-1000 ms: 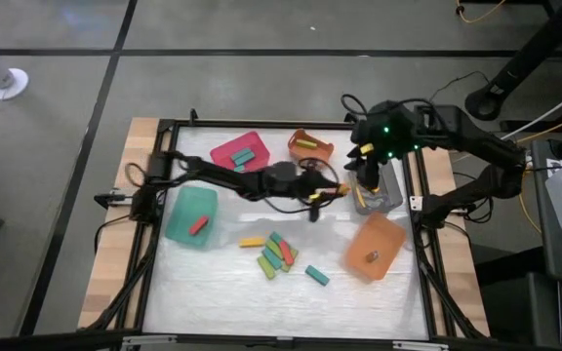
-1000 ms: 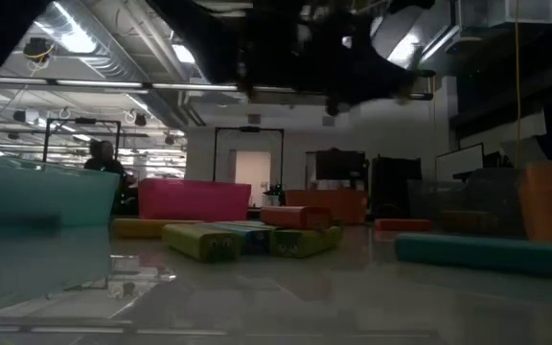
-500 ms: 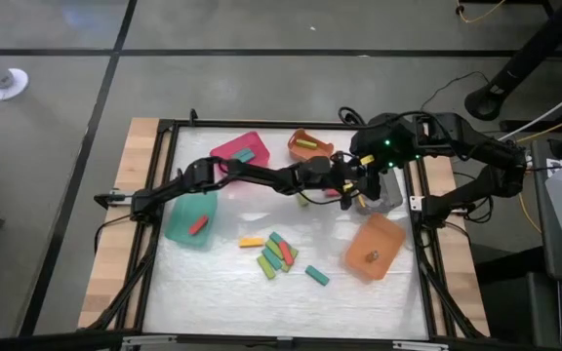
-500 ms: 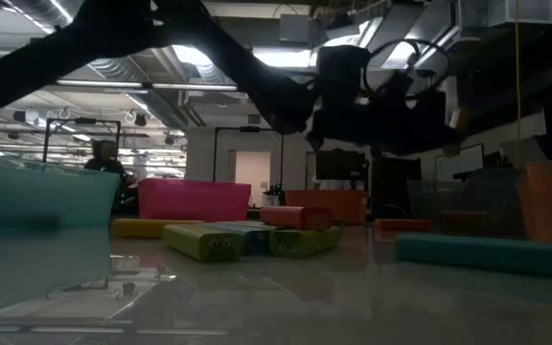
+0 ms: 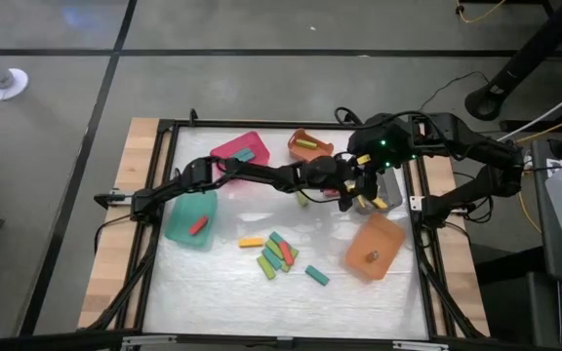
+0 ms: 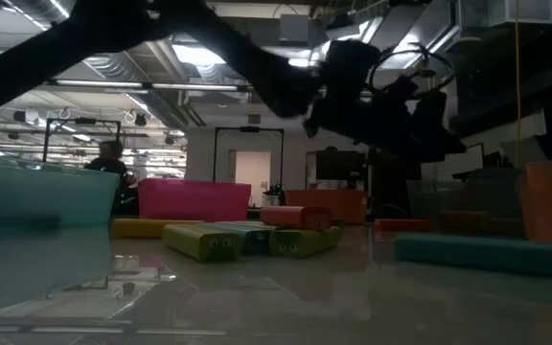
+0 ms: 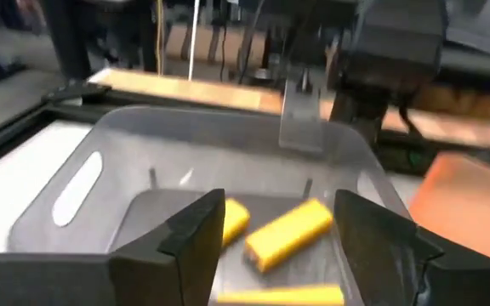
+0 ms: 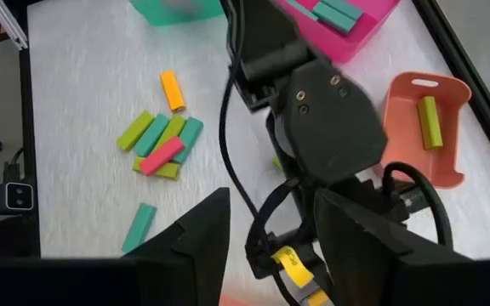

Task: Sort blocks
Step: Put the orange block into the blue bin

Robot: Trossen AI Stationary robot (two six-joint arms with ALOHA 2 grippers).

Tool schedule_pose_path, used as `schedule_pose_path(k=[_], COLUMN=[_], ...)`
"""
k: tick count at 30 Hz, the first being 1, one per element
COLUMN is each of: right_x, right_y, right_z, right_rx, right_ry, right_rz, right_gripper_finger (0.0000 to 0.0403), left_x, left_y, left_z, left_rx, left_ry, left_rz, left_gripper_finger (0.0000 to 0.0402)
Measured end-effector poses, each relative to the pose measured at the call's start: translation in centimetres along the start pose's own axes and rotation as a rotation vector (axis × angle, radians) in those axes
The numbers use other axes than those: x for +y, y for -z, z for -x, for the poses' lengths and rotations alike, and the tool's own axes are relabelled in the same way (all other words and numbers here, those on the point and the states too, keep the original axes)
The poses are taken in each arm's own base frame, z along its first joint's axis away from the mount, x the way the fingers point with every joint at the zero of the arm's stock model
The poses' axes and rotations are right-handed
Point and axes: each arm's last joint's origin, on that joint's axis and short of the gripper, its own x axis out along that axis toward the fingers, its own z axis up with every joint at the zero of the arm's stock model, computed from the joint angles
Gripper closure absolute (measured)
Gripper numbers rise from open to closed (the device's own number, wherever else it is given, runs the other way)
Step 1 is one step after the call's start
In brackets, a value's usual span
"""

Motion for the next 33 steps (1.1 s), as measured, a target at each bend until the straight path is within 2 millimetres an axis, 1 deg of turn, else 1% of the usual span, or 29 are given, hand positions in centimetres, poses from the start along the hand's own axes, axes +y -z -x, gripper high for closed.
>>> schedule_pose_path(k=[2,5,11,14,18,20,22,26,29,31,33], right_x=[0.0,0.0,0.0,0.0,0.0,0.0,0.0,0.0,0.0,0.0,0.0], right_y=[0.0,0.0,0.0,0.0,0.0,0.0,0.0,0.0,0.0,0.0,0.0], right_z=[0.0,0.0,0.0,0.0,0.0,0.0,0.0,0.0,0.0,0.0,0.0], right_rx=[0.000,0.000,0.000,0.000,0.000,0.000,0.001,0.001,0.000,0.000,0.000], right_ry=[0.000,0.001,0.001,0.001,0.001,0.001,0.001,0.001,0.000,0.000,0.000], right_rz=[-0.001,-0.001,-0.001,0.000,0.000,0.000,0.000,0.000,0.000,0.000,0.000], right_gripper_finger=[0.0230,0.0230,0.0230,0.0230,0.0230,0.0230,0.0230,0.0230,0.0230,0.0230,0.0230], left_x=[0.1,0.2,0.0,0.2,0.9,1.2,1.4,1.5,1.4,1.4,1.4], left_y=[-0.7,-0.6,1.2,2.1,2.7,2.9,3.5,4.6,4.8,5.0,5.1], left_z=[0.7,1.5,2.0,2.1,2.2,2.3,2.1,2.0,2.0,2.1,2.1], left_rx=[0.072,0.200,0.387,0.448,0.459,0.480,0.499,0.543,0.566,0.587,0.592], left_ry=[-0.008,-0.011,-0.015,-0.059,-0.104,-0.105,-0.098,-0.091,-0.081,-0.075,-0.070], left_rz=[-0.036,-0.077,-0.099,-0.137,-0.178,-0.161,-0.151,-0.167,-0.187,-0.202,-0.199], left_gripper_finger=[0.0191,0.0190,0.0190,0.0190,0.0190,0.0190,0.0190,0.0190,0.0191,0.0204,0.0231])
